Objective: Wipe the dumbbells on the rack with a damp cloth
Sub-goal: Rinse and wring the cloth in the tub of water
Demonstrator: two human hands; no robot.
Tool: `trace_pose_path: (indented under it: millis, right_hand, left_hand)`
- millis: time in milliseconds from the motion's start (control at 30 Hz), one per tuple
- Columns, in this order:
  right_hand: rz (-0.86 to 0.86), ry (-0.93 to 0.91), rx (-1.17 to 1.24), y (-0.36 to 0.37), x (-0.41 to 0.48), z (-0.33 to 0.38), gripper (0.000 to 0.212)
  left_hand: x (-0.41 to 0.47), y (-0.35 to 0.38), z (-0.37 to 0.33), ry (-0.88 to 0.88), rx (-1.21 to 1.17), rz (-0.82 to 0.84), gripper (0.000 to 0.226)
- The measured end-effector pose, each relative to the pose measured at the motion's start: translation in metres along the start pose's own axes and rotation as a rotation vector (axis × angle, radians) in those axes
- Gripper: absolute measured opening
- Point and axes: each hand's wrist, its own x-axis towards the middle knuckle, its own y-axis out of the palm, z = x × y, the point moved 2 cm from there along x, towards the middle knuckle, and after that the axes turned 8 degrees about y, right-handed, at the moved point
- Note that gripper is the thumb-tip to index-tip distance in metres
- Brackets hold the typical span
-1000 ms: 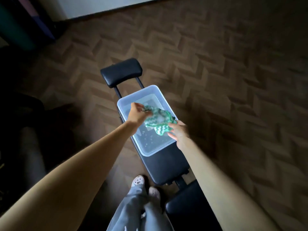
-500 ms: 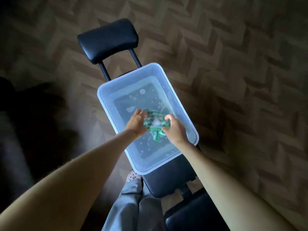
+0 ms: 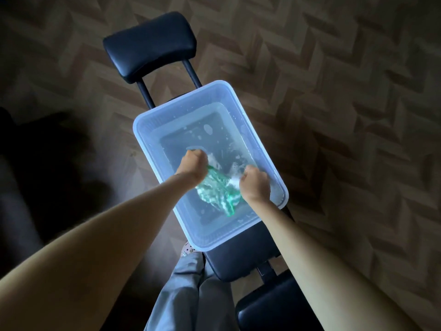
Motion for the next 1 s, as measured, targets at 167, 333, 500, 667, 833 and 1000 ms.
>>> trace_pose_path:
  millis: [167,333,500,667,833,1000]
  right_hand:
    - [0.300,0.178,0.324,0.000,0.006,-0.003,0.026]
    - [0.557,0.234,0.140,0.000,0.001,-0.008,0.008]
    - [0.293,0.218,0.338,0.007,0.010,-0.002,0.008]
    - [0.319,0.177,0.707,0.001,0.006,0.010,0.014]
    - [0.430,0.198,0.900,-0.002,0.006,0.006,0.022]
    - [0.599,0.095,0.648,-0.001,0.002,0.004,0.029]
  left_hand:
    - [-0.008,-0.008,-0.006,0.025,-0.145,0.136,0.023]
    - [-0.014,0.013,0.005,0.022,0.184,0.344,0.033]
    - [-0.007,0.011,0.010,-0.173,-0.164,-0.048,0.029]
    - [-0.002,0.002,0.007,-0.375,-0.563,-0.286,0.034]
    - [-0.002,0.008,-0.013,-0.326,-0.744,0.037,0.027]
    - [-0.005,0.022,-0.006,-0.213,-0.363,0.170,0.013]
